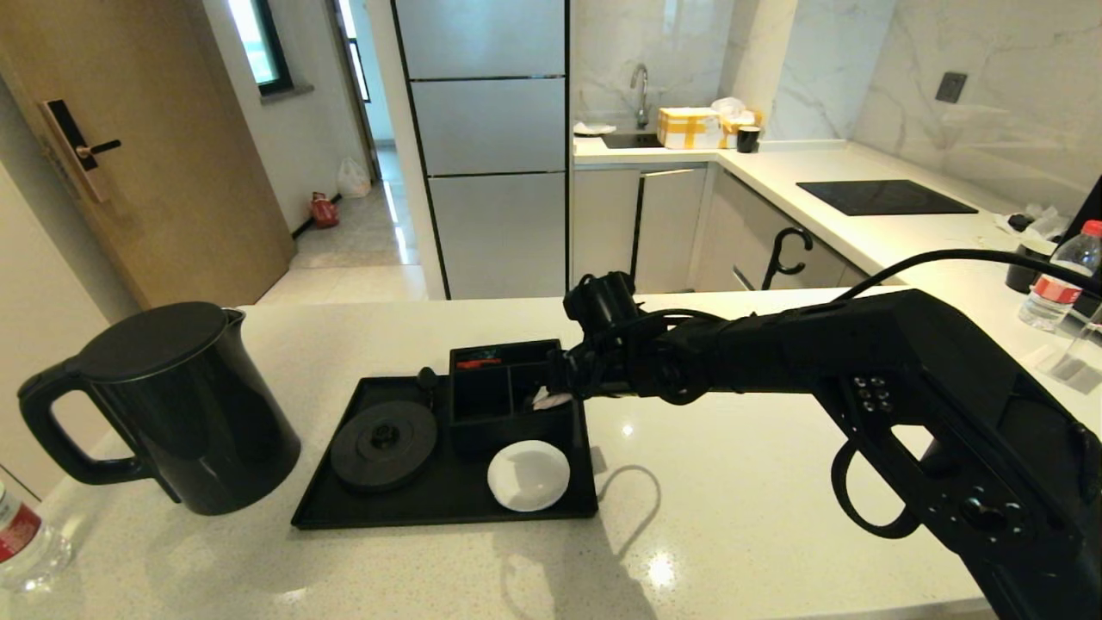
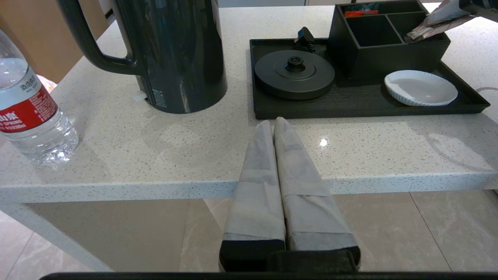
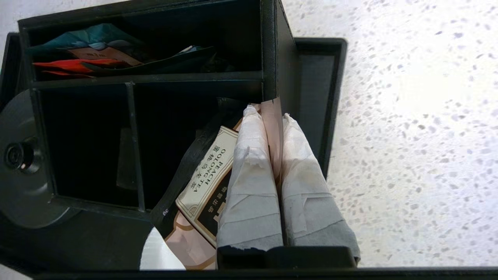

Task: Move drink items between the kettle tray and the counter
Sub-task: Pick up the tea bag

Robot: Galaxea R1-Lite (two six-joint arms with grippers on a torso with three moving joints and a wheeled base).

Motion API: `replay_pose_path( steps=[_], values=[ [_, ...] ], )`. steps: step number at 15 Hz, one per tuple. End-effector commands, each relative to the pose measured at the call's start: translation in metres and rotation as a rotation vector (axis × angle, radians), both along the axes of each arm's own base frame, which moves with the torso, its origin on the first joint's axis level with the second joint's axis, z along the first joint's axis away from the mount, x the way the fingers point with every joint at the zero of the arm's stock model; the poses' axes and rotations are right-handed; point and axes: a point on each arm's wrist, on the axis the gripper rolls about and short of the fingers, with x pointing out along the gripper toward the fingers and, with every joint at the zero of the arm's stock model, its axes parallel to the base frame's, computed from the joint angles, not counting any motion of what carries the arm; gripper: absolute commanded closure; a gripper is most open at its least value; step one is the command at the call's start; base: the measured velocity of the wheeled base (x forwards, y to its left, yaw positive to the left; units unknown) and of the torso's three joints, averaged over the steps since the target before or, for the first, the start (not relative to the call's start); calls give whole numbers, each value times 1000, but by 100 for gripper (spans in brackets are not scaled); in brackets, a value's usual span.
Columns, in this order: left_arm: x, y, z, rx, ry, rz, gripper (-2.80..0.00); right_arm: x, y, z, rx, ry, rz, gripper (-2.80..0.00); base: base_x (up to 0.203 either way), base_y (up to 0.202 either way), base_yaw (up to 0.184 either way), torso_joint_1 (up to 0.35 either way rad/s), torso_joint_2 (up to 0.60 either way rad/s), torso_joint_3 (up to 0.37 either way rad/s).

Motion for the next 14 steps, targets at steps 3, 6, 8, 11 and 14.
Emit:
replay_pose_path(
  steps=[3, 6, 8, 11, 14],
  values=[
    [0, 0, 0, 0, -1, 0, 0, 0, 0, -2, -5, 3, -3, 0, 0, 0, 0, 0, 0, 0],
    [0, 0, 0, 0, -1, 0, 0, 0, 0, -2, -14, 10, -3, 0, 0, 0, 0, 0, 0, 0],
    [0, 0, 0, 0, -3, 0, 0, -1, 0, -4, -39, 14, -10, -280, 0, 0, 0, 0, 0, 0],
    [0, 0, 0, 0, -1, 0, 0, 0, 1, -4, -40, 3, -19, -280, 0, 0, 0, 0, 0, 0],
    [0, 0, 0, 0, -3, 0, 0, 1, 1, -3, -35, 1, -21, -280, 0, 0, 0, 0, 0, 0]
  ],
)
